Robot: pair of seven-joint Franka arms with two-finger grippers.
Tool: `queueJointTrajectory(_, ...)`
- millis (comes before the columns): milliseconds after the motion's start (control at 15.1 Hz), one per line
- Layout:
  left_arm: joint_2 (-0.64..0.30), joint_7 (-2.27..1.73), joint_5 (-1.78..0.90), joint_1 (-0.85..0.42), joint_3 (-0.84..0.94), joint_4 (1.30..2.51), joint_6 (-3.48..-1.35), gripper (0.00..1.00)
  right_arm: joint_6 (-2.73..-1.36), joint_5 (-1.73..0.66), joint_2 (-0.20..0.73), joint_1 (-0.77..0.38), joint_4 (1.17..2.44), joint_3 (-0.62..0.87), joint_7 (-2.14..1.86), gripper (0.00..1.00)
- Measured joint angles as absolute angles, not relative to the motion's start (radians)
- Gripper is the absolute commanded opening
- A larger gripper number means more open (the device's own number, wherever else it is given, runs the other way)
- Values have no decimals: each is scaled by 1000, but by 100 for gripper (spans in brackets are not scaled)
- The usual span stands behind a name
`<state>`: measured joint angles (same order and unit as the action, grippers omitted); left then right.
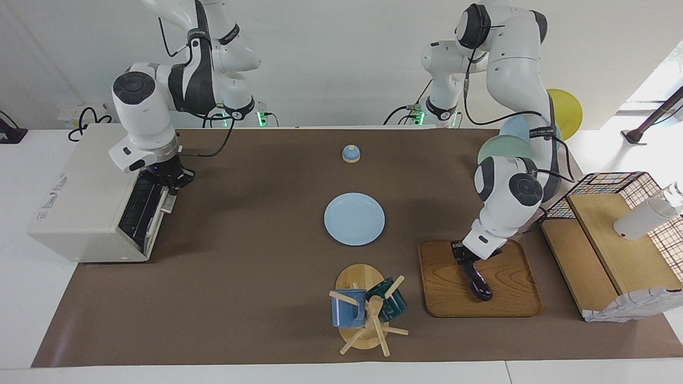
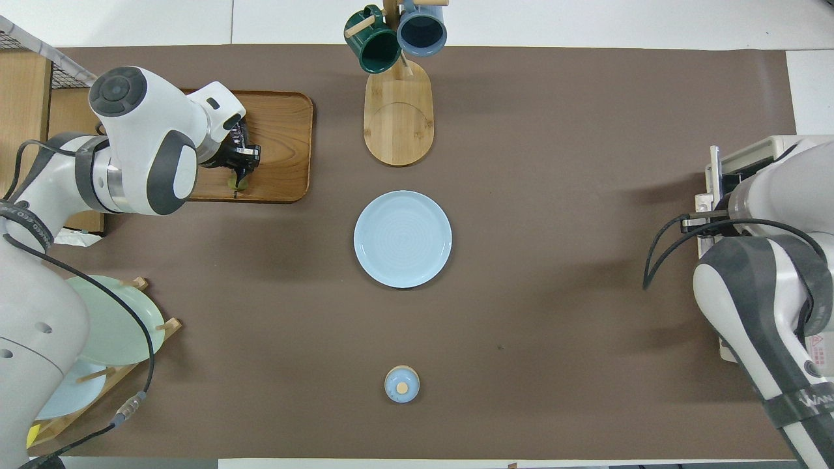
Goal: Put eggplant into oven
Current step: 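Carry the eggplant over the blue plate while the right gripper approaches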
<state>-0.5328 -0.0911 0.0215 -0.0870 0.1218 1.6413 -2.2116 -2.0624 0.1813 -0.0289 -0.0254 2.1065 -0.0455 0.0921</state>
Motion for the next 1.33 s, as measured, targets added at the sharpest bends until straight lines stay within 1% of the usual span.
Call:
queueJointTrajectory(133,-518,-93,15,-87,124,1597,-2149,0,-2110,133,-16,-32,2135,-42,92,0)
queueJointTrajectory(199,-495,-98,-7,-87,125,1578,-2108,0,-2132,116,-6,-36,2146,-42,92,0)
queueJointTrajectory(399,-379,-161,-81,-112,130,1564,-1956,0,-2219,94,20,-50,2189,-39,94,0)
queueJointTrajectory(531,-304,-265,-88,-175,133,1576,-1882,0,-2258,93,34,-52,2205,-34,102,0)
queueJointTrajectory(664,-264,-377,-94,-266,136,1600,-1871,0,-2280,83,49,-54,2209,-33,121,0)
queueJointTrajectory(797,-246,-476,-96,-367,138,1652,-1911,0,-2306,57,74,-56,2210,-34,122,0)
queueJointTrajectory(996,-227,-574,-96,-498,139,1819,-2137,0,-2344,30,121,-58,2211,-35,122,0)
queueJointTrajectory(1129,-232,-606,-97,-549,138,1893,-2228,0,-2363,22,149,-58,2211,-35,124,0)
queueJointTrajectory(1328,-266,-620,-97,-582,137,1924,-2298,0,-2379,21,164,-69,2206,-40,154,0)
